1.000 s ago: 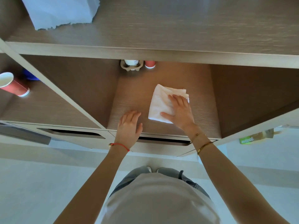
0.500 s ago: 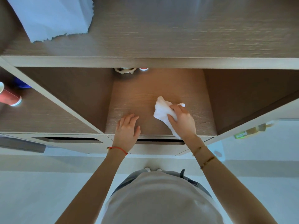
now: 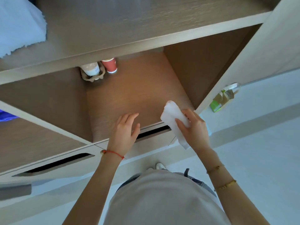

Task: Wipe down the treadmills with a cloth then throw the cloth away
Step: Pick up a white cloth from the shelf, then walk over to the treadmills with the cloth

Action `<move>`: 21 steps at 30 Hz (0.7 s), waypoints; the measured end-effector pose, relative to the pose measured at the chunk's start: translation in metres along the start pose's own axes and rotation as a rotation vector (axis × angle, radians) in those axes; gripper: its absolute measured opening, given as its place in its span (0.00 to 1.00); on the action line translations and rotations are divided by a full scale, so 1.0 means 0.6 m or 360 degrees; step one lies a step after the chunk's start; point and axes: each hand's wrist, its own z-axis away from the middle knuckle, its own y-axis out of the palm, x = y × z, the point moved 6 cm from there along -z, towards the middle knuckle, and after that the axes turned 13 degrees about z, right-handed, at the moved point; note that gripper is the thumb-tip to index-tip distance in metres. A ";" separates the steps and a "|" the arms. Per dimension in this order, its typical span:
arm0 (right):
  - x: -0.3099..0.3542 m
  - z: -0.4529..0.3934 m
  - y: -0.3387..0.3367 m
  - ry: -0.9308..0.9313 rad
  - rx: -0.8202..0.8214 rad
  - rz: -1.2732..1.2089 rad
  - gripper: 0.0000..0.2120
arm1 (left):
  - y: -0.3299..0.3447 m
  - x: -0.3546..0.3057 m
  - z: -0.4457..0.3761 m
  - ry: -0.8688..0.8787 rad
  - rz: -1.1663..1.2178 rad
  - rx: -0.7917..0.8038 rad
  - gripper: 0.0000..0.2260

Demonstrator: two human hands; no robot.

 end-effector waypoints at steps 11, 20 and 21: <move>-0.068 0.237 -0.087 0.0702 -0.0358 0.0043 0.11 | 0.045 -0.079 0.043 0.0533 0.0122 0.0469 0.15; -0.116 0.433 -0.155 0.1186 -0.0598 0.0102 0.08 | 0.116 -0.194 0.095 0.0825 0.0146 0.0824 0.15; -0.122 0.456 -0.161 0.1235 -0.0626 0.0104 0.08 | 0.127 -0.208 0.104 0.0849 0.0146 0.0875 0.15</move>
